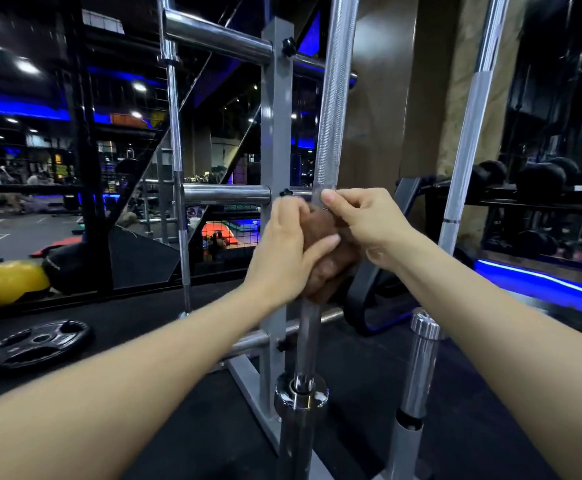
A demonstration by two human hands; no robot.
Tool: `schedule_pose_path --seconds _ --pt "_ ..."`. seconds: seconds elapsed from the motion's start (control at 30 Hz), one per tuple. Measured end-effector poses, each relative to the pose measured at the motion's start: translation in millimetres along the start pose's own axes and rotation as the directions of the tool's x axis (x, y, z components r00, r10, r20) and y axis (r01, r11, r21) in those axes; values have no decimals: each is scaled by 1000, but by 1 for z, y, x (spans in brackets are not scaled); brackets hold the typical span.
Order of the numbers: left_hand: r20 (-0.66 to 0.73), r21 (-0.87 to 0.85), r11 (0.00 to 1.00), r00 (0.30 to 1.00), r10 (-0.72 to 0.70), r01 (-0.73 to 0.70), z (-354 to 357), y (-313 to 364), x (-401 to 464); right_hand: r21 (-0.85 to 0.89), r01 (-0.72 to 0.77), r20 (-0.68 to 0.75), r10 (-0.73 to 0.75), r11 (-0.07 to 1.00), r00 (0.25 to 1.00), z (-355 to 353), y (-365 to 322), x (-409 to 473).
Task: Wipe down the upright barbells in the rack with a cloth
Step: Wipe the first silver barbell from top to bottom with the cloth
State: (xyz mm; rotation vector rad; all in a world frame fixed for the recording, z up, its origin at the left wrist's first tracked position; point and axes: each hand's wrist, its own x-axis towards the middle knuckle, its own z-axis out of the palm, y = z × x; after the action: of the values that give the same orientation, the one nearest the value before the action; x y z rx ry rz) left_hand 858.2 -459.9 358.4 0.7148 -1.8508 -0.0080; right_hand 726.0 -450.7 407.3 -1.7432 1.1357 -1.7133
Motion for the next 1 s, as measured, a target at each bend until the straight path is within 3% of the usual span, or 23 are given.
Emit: schedule_pose_path --seconds 0.13,0.3,0.5,0.7,0.83,1.0 --pt "-19 90 996 1000 10 -8 2 7 1 47 7 -14 -7 999 1000 3 3 -3" --pt "151 315 944 976 -154 101 19 1 -53 97 -81 -1 81 992 997 3 -1 -6" --pt "-132 337 939 991 -25 69 17 18 -11 87 17 -90 -9 996 996 8 4 -5" --pt "-76 387 922 997 19 12 37 -3 -43 180 -103 -112 124 978 986 7 17 -19" --pt "49 415 904 990 -133 101 34 -2 -68 140 -147 -115 164 979 980 4 21 -33" --pt "-123 371 924 991 -54 97 18 18 -14 59 -55 -182 65 997 981 6 12 -27"
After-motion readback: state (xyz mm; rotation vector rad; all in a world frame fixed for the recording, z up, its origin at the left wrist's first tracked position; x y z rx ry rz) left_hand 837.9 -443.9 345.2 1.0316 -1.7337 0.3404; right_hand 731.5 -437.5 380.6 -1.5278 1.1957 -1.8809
